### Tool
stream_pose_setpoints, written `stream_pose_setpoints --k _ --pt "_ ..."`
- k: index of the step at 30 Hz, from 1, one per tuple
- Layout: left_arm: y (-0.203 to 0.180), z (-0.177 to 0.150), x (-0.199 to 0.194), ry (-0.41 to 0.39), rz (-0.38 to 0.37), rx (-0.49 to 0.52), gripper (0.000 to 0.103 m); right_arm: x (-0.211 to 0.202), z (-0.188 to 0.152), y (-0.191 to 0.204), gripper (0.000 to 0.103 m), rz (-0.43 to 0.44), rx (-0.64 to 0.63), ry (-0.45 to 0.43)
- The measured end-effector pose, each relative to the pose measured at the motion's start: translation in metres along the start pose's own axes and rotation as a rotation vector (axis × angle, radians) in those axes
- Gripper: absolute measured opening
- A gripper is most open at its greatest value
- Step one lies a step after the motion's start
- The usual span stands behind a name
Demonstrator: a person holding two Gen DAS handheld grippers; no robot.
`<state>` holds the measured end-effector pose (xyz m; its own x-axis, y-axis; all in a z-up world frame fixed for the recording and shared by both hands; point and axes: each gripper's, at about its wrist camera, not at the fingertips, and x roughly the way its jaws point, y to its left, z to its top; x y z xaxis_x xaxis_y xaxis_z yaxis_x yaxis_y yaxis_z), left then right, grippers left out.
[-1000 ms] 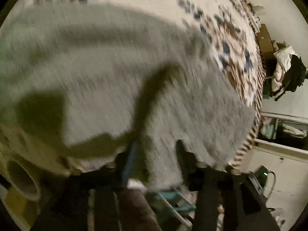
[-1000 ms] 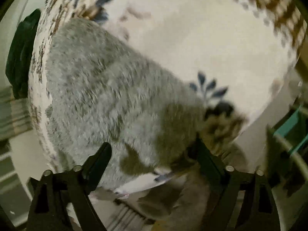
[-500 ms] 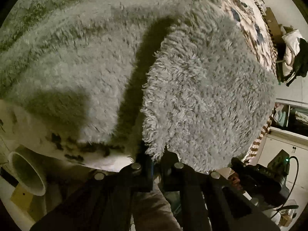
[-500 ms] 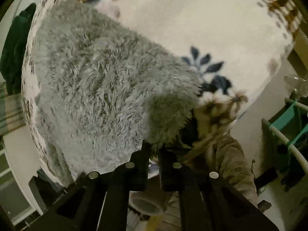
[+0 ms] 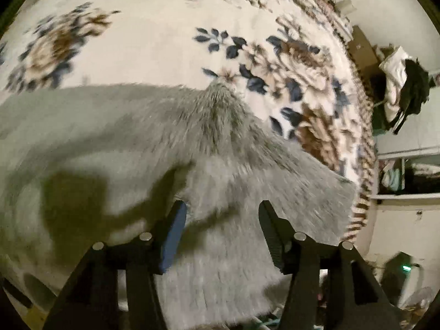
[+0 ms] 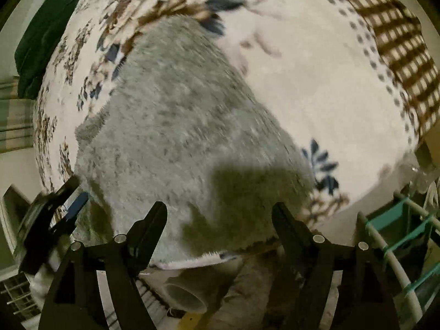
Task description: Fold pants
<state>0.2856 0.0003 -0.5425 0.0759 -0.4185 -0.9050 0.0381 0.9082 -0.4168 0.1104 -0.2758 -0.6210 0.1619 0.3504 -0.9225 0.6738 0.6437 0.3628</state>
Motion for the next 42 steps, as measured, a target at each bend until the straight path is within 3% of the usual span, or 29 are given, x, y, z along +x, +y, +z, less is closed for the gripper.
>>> stream_pose_setpoints --k 2,3,4,9,11,13,15,18,20,23,27,30,33,37,42 --pt "-0.001 0.009 0.026 0.018 0.019 0.013 0.048 -0.001 0.009 0.004 0.081 0.016 0.008 0.000" --pt "0.002 0.010 0.030 0.010 0.023 0.023 0.029 0.000 0.013 0.006 0.081 0.019 0.008 -0.003" --pt "0.005 0.012 0.036 -0.002 0.052 0.043 0.022 0.001 0.016 0.008 0.081 0.014 0.005 -0.008" --pt "0.018 0.007 0.031 -0.018 0.051 0.027 0.020 0.011 0.025 0.018 0.081 -0.059 -0.028 -0.017" --pt "0.010 0.003 0.024 -0.025 0.070 0.039 0.024 0.016 0.027 0.024 0.087 -0.131 -0.061 -0.022" --pt "0.003 -0.001 0.015 -0.031 0.093 0.048 0.028 0.018 0.030 0.034 0.103 -0.214 -0.105 -0.053" --pt "-0.003 -0.008 0.003 -0.050 0.147 0.062 0.049 0.019 0.031 0.044 0.103 -0.273 -0.145 -0.082" --pt "-0.002 -0.018 -0.016 -0.083 0.179 0.054 0.066 0.017 0.028 0.065 0.103 -0.346 -0.218 -0.129" --pt "0.008 -0.026 -0.033 -0.112 0.173 0.007 0.073 0.017 0.024 0.078 0.103 -0.359 -0.260 -0.136" --pt "0.032 -0.040 -0.054 -0.143 0.155 -0.103 0.073 0.021 0.016 0.098 0.103 -0.346 -0.303 -0.117" --pt "0.099 -0.073 -0.081 -0.211 0.117 -0.355 0.073 0.032 -0.002 0.125 0.103 -0.323 -0.367 -0.068" --pt "0.168 -0.105 -0.093 -0.286 0.085 -0.605 0.073 0.042 -0.016 0.148 0.103 -0.318 -0.428 -0.038" --pt "0.215 -0.122 -0.094 -0.351 0.061 -0.745 0.073 0.054 -0.027 0.171 0.103 -0.319 -0.485 -0.017" --pt "0.259 -0.123 -0.083 -0.425 0.033 -0.820 0.073 0.067 -0.033 0.191 0.103 -0.309 -0.512 0.005" --pt "0.288 -0.108 -0.059 -0.447 -0.055 -0.857 0.073 0.079 -0.035 0.204 0.103 -0.293 -0.523 0.006"
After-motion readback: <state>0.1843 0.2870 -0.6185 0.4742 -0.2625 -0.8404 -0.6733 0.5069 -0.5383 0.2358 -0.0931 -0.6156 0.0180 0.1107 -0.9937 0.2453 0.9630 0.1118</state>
